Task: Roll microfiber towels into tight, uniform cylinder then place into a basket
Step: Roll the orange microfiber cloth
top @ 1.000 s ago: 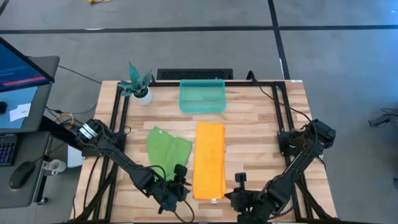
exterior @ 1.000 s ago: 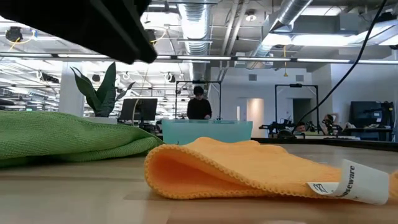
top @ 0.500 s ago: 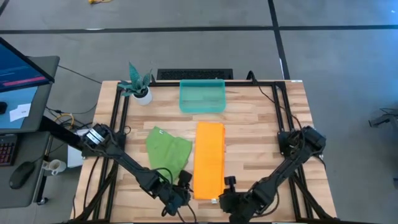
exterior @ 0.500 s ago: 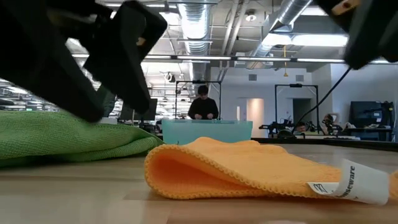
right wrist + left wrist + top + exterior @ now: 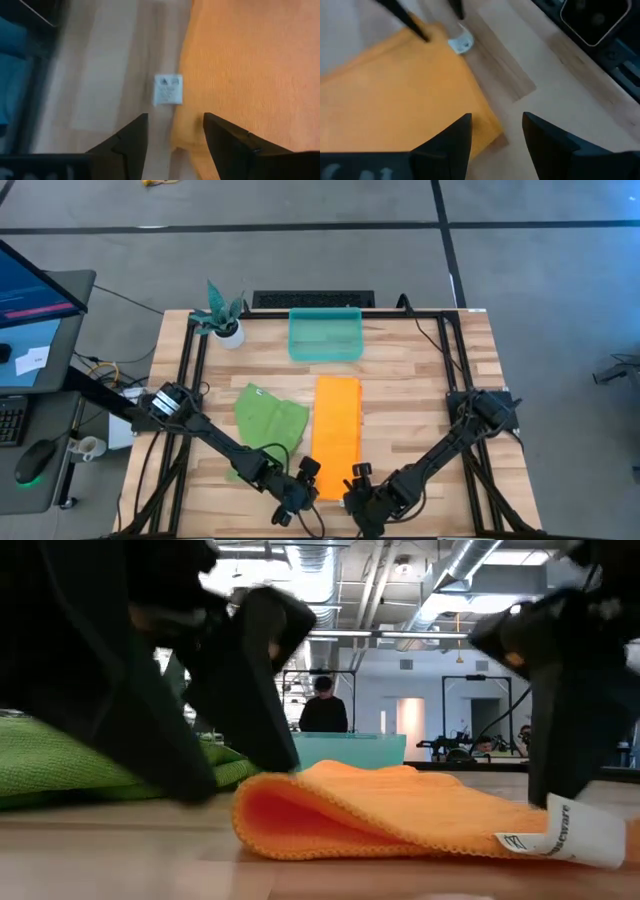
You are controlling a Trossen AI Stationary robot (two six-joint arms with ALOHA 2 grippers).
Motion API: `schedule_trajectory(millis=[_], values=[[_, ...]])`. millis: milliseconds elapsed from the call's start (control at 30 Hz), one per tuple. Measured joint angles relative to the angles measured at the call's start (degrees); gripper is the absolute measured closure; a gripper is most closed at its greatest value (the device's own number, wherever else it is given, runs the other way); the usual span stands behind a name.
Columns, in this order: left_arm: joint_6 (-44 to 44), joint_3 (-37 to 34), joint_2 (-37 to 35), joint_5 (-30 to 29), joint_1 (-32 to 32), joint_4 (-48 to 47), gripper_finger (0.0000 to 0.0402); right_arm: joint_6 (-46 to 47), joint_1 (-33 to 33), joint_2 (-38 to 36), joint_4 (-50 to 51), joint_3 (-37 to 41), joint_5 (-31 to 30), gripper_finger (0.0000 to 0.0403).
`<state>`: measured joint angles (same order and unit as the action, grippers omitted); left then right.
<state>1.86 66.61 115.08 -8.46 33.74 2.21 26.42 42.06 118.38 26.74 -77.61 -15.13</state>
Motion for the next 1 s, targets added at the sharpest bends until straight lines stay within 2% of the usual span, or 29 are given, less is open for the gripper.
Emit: schedule_trajectory(millis=[133,400,633,767,1000], values=[[-0.69,0.07,1.38,2.62,-1.02,0.88,0.0232,-0.43,-0.60,0.85,0.23,-0.03,2.36,0.0189],[-1.55,0.03,1.36,2.81,-2.92,-1.73,0.0232,-0.51,-1.31,0.86,1.43,-0.08,3.72,0.0206],[-4.81,0.16,1.12,2.29,-3.96,-5.24,0.0238,0.36,-1.59,0.81,2.82,-0.09,3.20,0.0260],[-3.31,0.05,1.14,2.15,-3.96,-3.96,0.0272,0.45,-2.07,0.79,3.36,-0.06,3.07,0.0312],[-4.61,0.00,1.21,1.10,-4.07,-3.97,0.0365,0.54,-2.34,0.75,3.82,0.01,2.86,0.0390]])
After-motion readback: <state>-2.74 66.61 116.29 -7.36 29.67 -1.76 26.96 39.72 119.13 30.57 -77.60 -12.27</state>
